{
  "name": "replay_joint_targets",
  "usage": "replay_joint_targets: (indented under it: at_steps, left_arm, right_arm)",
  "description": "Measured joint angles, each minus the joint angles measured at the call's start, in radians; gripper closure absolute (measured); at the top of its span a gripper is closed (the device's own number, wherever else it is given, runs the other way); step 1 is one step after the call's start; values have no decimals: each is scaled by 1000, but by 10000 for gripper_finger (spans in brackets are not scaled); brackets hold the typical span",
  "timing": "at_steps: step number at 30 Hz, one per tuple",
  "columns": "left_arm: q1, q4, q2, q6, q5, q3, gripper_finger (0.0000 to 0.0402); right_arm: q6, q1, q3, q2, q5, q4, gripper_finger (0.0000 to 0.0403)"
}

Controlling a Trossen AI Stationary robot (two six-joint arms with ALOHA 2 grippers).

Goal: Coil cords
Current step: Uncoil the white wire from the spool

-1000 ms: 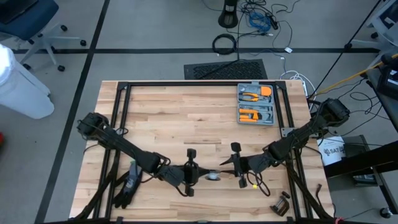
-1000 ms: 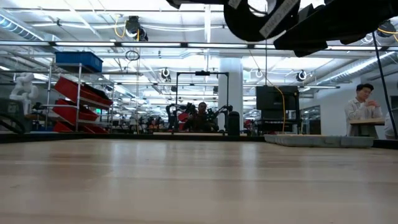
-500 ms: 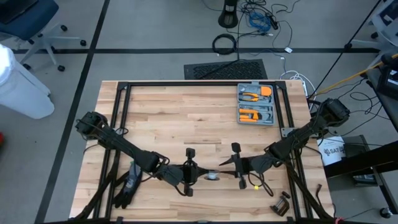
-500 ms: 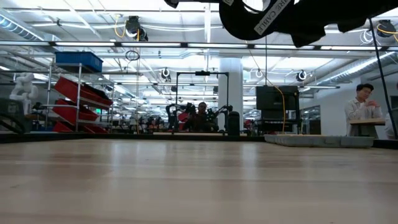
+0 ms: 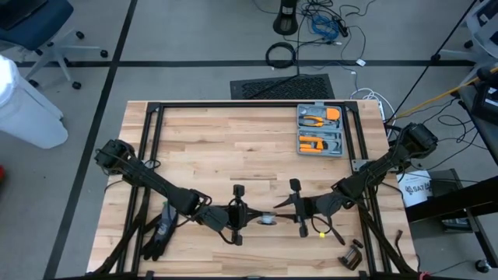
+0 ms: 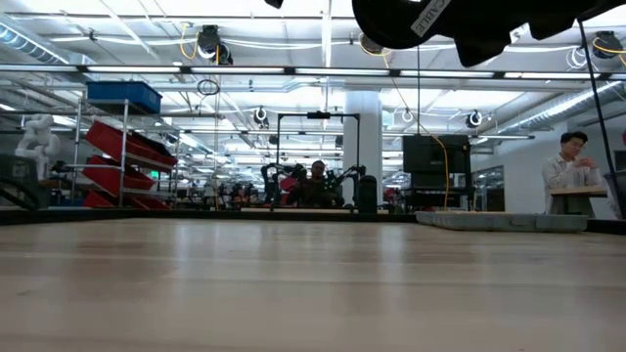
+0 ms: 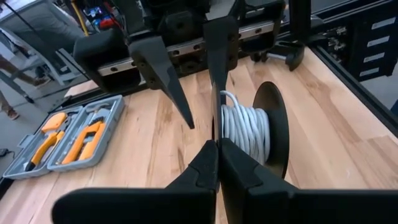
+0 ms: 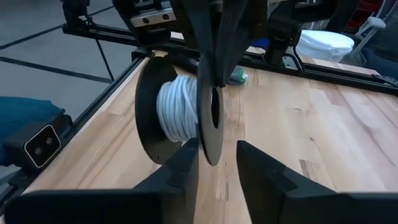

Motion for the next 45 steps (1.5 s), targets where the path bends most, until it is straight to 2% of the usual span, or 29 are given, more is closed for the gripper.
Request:
replay_joint_targets:
  at_steps: [6,11,18,22,28,34,41,45]
  left_arm:
    - [0,0,0,-1,-5,0,394]
    - [-1,-1,0,-2,-5,0,379]
    - [-24,-51,-26,1,-14,0,306]
    - [-35,-52,-77,1,-42,0,286]
    - [-32,12,-135,0,-31,0,284]
    - [6,32,-115,-26,123,0,283]
    - [27,38,-108,-25,118,0,283]
    - [28,29,-108,-14,94,0,283]
  right_arm:
    - [-28,1,0,0,-4,11,393]
    - [-17,1,0,0,6,9,400]
    - [12,1,0,0,51,-5,402]
    - [8,6,0,0,78,-23,403]
    - [-2,26,0,0,225,-71,403]
    - [-58,52,0,0,388,-74,403]
    - [-159,84,0,0,572,-104,403]
    - [-249,85,0,0,609,-104,403]
